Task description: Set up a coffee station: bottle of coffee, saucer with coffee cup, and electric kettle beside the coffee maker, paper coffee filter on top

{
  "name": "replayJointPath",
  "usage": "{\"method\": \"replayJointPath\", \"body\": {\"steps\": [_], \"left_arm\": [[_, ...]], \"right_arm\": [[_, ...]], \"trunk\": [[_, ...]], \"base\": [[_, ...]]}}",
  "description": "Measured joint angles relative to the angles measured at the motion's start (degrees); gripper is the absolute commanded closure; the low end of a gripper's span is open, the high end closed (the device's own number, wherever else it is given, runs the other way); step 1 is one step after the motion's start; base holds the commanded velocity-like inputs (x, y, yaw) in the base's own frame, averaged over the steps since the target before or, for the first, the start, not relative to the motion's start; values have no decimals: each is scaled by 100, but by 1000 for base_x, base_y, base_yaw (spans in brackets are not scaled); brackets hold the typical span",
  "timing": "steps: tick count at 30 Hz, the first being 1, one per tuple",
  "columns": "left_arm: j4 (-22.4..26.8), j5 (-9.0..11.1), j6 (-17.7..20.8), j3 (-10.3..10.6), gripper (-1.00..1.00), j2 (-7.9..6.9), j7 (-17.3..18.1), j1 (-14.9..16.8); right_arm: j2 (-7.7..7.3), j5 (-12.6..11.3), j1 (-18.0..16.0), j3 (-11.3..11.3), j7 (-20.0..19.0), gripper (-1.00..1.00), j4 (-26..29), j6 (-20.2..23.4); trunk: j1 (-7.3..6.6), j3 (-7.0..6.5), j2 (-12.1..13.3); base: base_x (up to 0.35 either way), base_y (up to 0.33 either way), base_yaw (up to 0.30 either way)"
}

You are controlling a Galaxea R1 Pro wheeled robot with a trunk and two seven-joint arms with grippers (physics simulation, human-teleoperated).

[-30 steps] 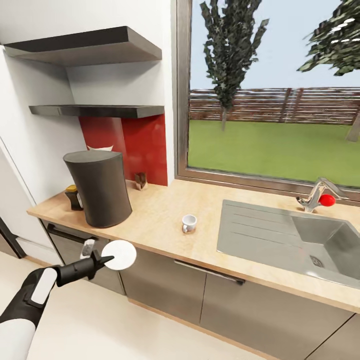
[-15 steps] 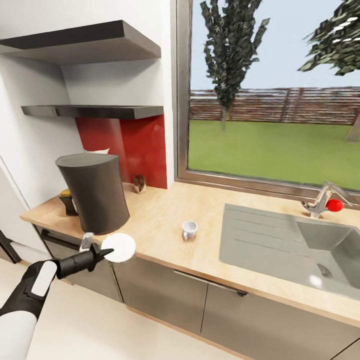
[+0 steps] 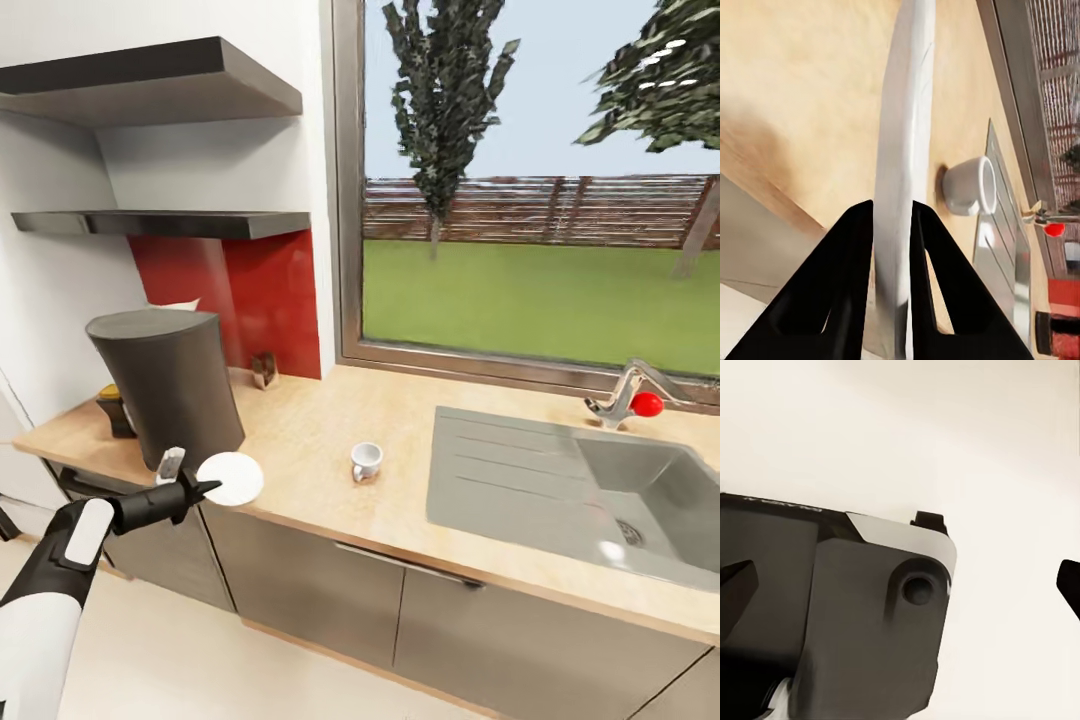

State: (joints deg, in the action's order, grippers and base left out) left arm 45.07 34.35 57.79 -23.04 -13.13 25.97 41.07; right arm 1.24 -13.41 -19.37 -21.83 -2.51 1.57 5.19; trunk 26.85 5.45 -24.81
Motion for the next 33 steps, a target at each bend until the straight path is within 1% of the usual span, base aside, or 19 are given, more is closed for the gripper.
{"method": "replayJointPath", "body": {"steps": [7, 13, 17, 20, 25, 28, 29, 30, 33], "left_arm": [[-68, 3, -1, -48, 100, 7, -3, -24], [-318, 5, -8, -49, 100, -27, -3, -25], [-363, 10, -9, -49, 100, -35, -3, -22], [-370, 6, -8, -55, 100, -48, -2, -26], [-418, -1, -22, -215, 100, -59, -2, -29], [-432, -11, -32, -290, 100, -102, -3, -35], [-441, -44, -44, -352, 100, -193, -2, -82], [-443, -27, -42, -383, 100, -237, -2, -116], [-439, -6, -43, -486, 100, -313, -1, -190]], "right_arm": [[0, 0, 0, -1, -1, -100, 4, 0], [0, 0, 0, 0, 5, -100, -1, 0], [0, 0, 0, -1, 6, -100, 1, 0], [1, 0, -1, -1, 5, -100, 3, 0], [1, 5, -1, -1, -3, -100, 3, -1], [3, 8, -1, -1, -3, -100, 4, -1], [3, 9, -1, -1, -3, -100, 4, -1], [2, 9, -1, -1, -3, -100, 4, -1], [4, 9, -1, -1, -3, -100, 4, -1]], "trunk": [[0, 0, 0], [-1, 0, 0], [0, 0, 0], [0, 0, 0], [0, 0, 0], [0, 0, 0], [0, 0, 0], [0, 0, 0], [0, 0, 0]], "base": [[0, 0, -283], [72, 0, -182], [63, 0, -256], [12, 0, -101], [1, 0, -13], [0, 0, -1], [0, 0, 0], [0, 0, 0], [0, 0, 0]]}}
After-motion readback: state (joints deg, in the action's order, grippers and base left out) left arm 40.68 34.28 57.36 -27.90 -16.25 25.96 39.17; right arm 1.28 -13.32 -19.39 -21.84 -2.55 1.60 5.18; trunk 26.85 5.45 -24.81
